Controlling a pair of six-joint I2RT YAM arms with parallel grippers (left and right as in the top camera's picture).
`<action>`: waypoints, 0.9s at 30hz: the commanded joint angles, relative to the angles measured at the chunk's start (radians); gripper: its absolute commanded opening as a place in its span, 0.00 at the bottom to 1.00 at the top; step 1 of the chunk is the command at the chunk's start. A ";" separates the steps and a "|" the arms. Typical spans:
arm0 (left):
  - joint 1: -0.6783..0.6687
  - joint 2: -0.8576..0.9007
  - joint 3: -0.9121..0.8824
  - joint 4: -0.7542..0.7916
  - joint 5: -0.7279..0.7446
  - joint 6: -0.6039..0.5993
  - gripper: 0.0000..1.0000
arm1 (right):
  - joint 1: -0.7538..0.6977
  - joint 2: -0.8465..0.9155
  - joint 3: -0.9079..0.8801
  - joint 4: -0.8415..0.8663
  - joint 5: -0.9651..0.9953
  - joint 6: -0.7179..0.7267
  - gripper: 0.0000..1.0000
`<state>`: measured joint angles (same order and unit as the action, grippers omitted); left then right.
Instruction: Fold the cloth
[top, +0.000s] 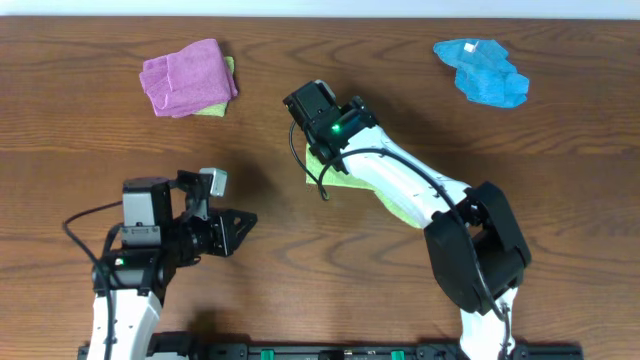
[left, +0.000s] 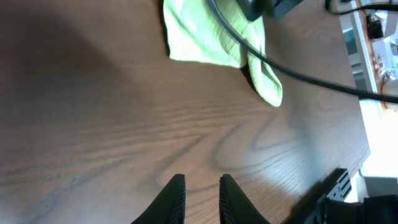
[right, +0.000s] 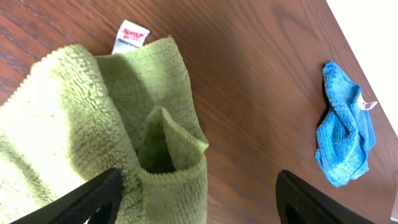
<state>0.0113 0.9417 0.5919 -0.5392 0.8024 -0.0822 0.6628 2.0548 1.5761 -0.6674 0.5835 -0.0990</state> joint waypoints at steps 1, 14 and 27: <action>0.001 0.018 -0.042 0.048 0.045 -0.035 0.22 | -0.016 0.005 0.016 -0.010 0.014 -0.007 0.78; 0.000 0.052 -0.055 0.090 0.045 -0.045 0.28 | -0.064 0.005 0.017 -0.063 0.014 -0.007 0.75; -0.068 0.150 -0.055 0.212 0.029 -0.065 0.33 | -0.064 0.005 0.065 -0.066 0.016 -0.015 0.75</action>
<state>-0.0261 1.0500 0.5400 -0.3618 0.8307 -0.1326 0.6014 2.0548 1.6215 -0.7322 0.5835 -0.0994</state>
